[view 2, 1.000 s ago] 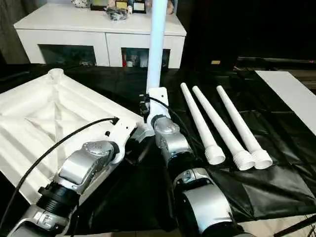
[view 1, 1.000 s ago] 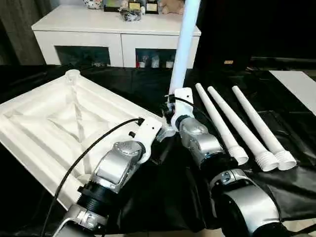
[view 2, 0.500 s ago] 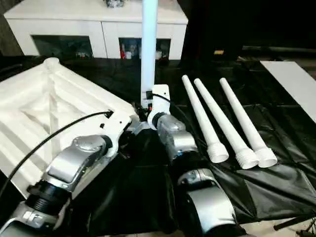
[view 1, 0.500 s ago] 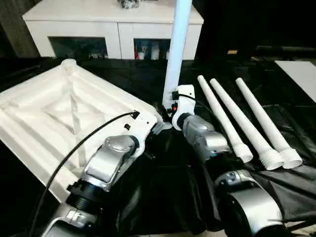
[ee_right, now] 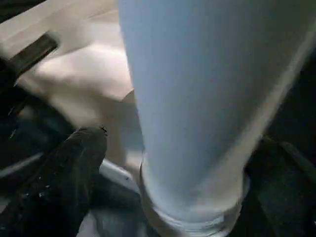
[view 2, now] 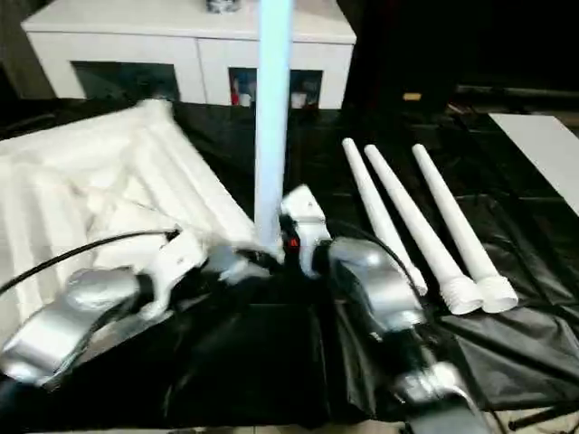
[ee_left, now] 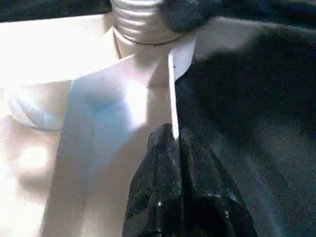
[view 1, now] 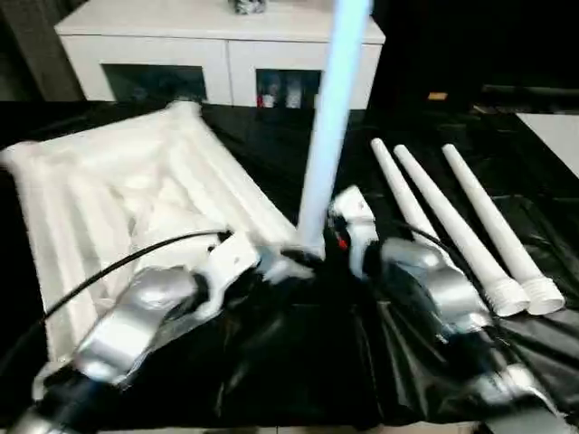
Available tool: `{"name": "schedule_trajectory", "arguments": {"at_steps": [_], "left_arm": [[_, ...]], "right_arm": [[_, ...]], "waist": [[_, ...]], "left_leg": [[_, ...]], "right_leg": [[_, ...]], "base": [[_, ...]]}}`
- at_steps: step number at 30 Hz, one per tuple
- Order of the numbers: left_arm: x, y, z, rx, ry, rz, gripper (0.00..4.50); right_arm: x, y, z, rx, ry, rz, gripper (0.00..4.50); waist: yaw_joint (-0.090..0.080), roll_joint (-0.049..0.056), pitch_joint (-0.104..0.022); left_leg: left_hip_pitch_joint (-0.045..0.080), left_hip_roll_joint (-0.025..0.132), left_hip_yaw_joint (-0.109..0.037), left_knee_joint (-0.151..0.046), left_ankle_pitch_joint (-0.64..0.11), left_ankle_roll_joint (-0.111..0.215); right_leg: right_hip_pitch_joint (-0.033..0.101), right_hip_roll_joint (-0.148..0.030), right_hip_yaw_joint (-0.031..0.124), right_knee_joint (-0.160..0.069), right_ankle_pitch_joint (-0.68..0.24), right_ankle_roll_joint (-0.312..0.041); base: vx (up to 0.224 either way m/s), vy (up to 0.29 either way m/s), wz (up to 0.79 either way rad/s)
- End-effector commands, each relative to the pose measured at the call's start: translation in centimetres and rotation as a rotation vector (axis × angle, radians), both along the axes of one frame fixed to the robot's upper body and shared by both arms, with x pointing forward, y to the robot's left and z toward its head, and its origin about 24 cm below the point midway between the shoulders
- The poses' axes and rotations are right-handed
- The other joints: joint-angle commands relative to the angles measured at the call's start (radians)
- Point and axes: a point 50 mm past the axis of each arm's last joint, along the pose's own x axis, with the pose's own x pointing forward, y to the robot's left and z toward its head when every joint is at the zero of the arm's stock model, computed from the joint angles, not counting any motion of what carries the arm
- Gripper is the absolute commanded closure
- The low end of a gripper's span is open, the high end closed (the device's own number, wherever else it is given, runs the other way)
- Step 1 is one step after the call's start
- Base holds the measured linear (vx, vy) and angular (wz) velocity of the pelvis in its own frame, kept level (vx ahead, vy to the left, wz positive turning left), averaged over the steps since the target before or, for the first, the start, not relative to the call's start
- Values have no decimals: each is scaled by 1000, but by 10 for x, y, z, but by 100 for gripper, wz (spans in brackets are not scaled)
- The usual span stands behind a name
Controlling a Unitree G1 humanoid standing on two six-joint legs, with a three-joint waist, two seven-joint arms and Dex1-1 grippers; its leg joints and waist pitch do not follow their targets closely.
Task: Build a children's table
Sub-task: Rotate leg to tighten
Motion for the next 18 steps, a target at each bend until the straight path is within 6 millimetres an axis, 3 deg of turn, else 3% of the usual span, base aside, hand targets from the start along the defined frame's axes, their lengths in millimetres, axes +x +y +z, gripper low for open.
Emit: {"name": "schedule_trajectory", "arguments": {"at_steps": [1,5,7,14,18], "left_arm": [[-10,-11,8,-69,-8,-120,450],[-15,-5,13,-80,-8,-134,450],[-18,-2,13,-74,-6,-146,450],[-20,0,14,-74,-8,-151,450],[-21,1,15,-76,-5,-151,450]], "right_arm": [[-9,-2,0,-24,-1,92,5],[-13,-8,-4,-61,-3,144,5],[-15,-10,-6,-72,13,172,5],[-12,-11,-9,-78,22,148,5],[-10,-11,-10,-64,17,140,42]], "waist": [[-4,14,-51],[-7,13,-53],[-6,9,-55],[-7,8,-58],[-7,8,-60]], "left_leg": [[17,34,1,-67,-186,-10],[15,32,1,-65,-186,-7],[13,31,2,-61,-151,6],[14,30,4,-54,-114,20],[14,29,5,-51,-105,25]], "right_leg": [[50,-50,44,-56,19,-204],[50,-51,44,-55,8,-207],[52,-51,45,-51,41,-218],[52,-49,43,-45,66,-233],[52,-49,43,-42,86,-241]], "base": [[0,0,0],[0,0,0],[0,0,0],[0,0,0],[0,0,0]]}}
